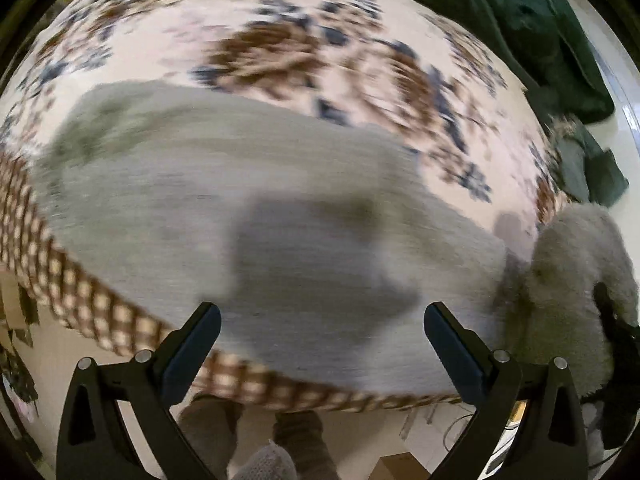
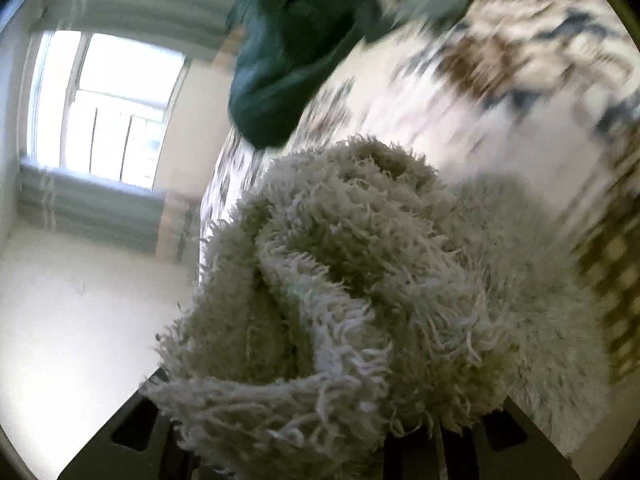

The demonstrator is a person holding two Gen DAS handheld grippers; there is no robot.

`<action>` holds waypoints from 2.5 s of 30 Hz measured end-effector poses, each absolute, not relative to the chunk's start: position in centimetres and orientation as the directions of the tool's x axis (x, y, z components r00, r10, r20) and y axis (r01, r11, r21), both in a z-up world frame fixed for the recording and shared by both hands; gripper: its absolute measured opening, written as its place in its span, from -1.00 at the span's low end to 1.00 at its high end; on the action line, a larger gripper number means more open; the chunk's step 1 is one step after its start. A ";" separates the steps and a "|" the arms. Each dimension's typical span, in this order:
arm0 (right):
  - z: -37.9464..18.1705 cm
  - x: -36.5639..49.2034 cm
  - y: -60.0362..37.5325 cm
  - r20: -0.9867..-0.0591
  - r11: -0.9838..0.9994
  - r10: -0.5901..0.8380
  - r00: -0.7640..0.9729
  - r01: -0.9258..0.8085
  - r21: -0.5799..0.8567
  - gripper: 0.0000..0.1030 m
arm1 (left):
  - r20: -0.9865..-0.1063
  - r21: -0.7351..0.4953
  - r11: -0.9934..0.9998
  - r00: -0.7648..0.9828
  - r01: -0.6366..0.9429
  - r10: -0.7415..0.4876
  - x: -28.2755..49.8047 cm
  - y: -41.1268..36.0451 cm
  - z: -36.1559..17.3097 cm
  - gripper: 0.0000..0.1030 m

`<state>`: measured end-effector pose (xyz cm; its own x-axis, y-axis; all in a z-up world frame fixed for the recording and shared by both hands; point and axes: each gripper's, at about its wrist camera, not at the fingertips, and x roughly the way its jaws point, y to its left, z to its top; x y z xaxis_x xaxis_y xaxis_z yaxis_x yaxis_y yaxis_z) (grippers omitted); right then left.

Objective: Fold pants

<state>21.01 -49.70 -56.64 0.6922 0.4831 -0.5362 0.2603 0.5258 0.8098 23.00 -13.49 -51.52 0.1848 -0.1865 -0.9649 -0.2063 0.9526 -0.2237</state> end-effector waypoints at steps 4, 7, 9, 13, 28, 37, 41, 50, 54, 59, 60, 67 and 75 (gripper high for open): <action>-59.8 23.2 -39.5 -0.615 0.614 0.534 0.581 0.234 0.754 -0.55 | -0.968 -0.199 0.949 0.198 -0.245 -0.152 22.3 -7.2 -51.7 1.00; -62.4 24.3 -33.9 -0.700 0.693 0.547 0.459 0.222 0.686 -0.51 | -0.968 -0.193 0.945 0.208 -0.265 -0.139 22.2 -3.9 -52.0 1.00; -64.2 25.2 -30.7 -0.793 0.773 0.520 0.318 0.220 0.595 -0.27 | -0.966 -0.197 0.941 0.218 -0.274 -0.139 22.4 -2.2 -52.2 1.00; -62.8 25.8 -28.7 -0.753 0.740 0.616 0.232 0.155 0.654 0.88 | -0.955 -0.226 0.939 0.250 -0.257 -0.161 23.3 -0.6 -51.4 1.00; -57.4 23.3 -43.8 -0.945 0.853 0.208 0.252 0.427 0.301 0.91 | -0.935 -0.304 0.949 0.166 0.089 -0.315 30.3 -13.5 -50.8 1.00; -60.1 24.9 -45.5 -0.955 0.841 0.205 0.215 0.460 0.284 0.91 | -0.941 -0.314 0.934 0.075 0.169 -0.330 31.4 -16.3 -55.9 -0.87; -59.5 25.4 -45.9 -0.957 0.864 0.191 0.219 0.425 0.270 0.91 | -0.906 -0.374 0.923 0.176 0.092 -0.385 32.4 -14.0 -54.0 -0.87; -60.5 30.1 -48.3 -0.956 0.879 0.235 0.176 0.381 0.286 0.87 | -0.896 -0.434 0.899 0.134 -0.066 -0.423 33.8 -12.0 -56.9 -0.86; -63.8 33.0 -48.6 -0.949 0.882 0.300 0.101 0.351 0.316 -0.61 | -0.900 -0.426 0.901 0.136 -0.080 -0.414 33.7 -11.7 -57.3 -0.86; -63.8 34.9 -48.8 -0.941 0.877 0.291 0.175 0.345 0.335 -0.67 | -0.909 -0.412 0.903 0.127 -0.124 -0.397 34.2 -10.4 -58.0 -0.74; -63.7 34.7 -48.9 -0.933 0.865 0.316 0.175 0.352 0.359 -0.58 | -0.912 -0.408 0.903 0.114 -0.135 -0.395 34.2 -10.2 -57.8 -0.59; -62.0 26.0 -53.0 -0.867 0.712 0.437 0.239 0.497 0.496 0.27 | -0.933 -0.294 0.956 0.219 -0.012 -0.285 33.0 -11.3 -48.6 0.40; -65.9 17.2 -53.4 -0.818 0.617 0.530 0.223 0.561 0.552 0.27 | -0.948 -0.247 0.858 0.069 0.450 -0.309 33.8 -30.4 -48.0 0.40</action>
